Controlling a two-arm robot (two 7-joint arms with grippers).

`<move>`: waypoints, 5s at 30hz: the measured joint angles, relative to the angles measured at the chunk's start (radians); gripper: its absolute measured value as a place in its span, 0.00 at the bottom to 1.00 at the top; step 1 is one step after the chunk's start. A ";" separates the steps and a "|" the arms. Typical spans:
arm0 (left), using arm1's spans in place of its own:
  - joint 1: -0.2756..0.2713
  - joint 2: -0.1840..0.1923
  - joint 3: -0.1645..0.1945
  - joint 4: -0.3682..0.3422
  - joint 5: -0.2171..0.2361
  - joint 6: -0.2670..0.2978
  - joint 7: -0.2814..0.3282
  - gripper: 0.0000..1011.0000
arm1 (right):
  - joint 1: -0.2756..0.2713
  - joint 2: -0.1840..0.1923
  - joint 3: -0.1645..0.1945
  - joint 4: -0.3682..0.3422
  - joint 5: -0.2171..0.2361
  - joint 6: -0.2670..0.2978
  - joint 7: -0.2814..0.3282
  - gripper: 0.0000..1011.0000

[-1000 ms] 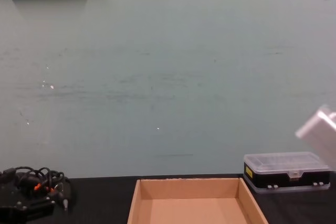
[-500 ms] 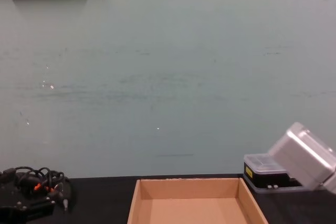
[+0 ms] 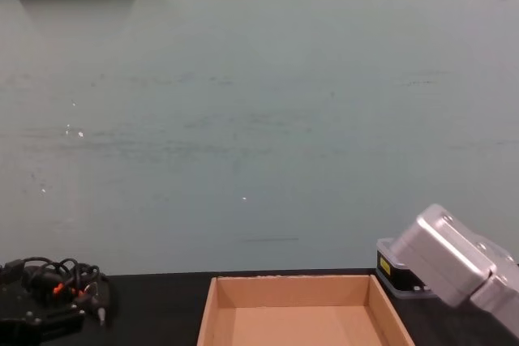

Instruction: Use one hand to pick up the angle iron from the table and place it into the box.

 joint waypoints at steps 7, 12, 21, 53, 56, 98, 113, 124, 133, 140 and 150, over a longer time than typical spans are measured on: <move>0.000 0.000 0.000 0.000 0.000 0.000 0.000 0.99 | 0.000 0.002 0.000 -0.001 0.000 -0.001 0.000 0.99; 0.000 0.000 0.000 0.000 0.000 0.000 0.000 0.99 | 0.000 0.003 0.001 -0.001 0.000 -0.002 0.000 0.97; 0.000 0.000 0.000 0.000 0.000 0.000 0.000 0.99 | -0.001 0.004 0.001 -0.002 0.001 -0.002 0.000 0.74; 0.000 0.000 0.000 0.000 0.000 0.000 0.000 0.99 | -0.014 0.006 0.026 -0.017 0.016 -0.016 0.000 0.10; 0.000 0.000 0.000 0.000 0.000 0.000 0.000 0.99 | -0.021 0.007 0.060 -0.039 0.044 -0.029 -0.003 0.10; 0.000 0.000 0.000 0.000 0.000 0.000 0.000 0.99 | 0.471 -0.308 0.003 0.549 -0.057 -0.032 -0.082 0.10; 0.000 0.000 0.000 0.000 0.000 0.000 0.000 0.99 | 0.512 -0.354 -0.011 0.655 -0.096 -0.022 -0.081 0.10; 0.000 0.000 0.000 0.000 0.000 0.000 0.000 0.99 | 0.509 -0.351 -0.010 0.647 -0.093 -0.023 -0.081 0.18; 0.000 0.000 0.000 0.000 0.000 0.000 0.000 0.99 | 0.508 -0.350 -0.009 0.645 -0.092 -0.023 -0.081 0.46; 0.000 0.000 0.000 0.000 0.000 0.000 0.000 0.99 | 0.508 -0.350 -0.009 0.644 -0.091 -0.023 -0.081 0.66; 0.000 0.000 0.000 0.000 0.000 0.000 0.000 0.99 | 0.424 -0.306 0.046 0.500 -0.073 -0.050 -0.083 0.94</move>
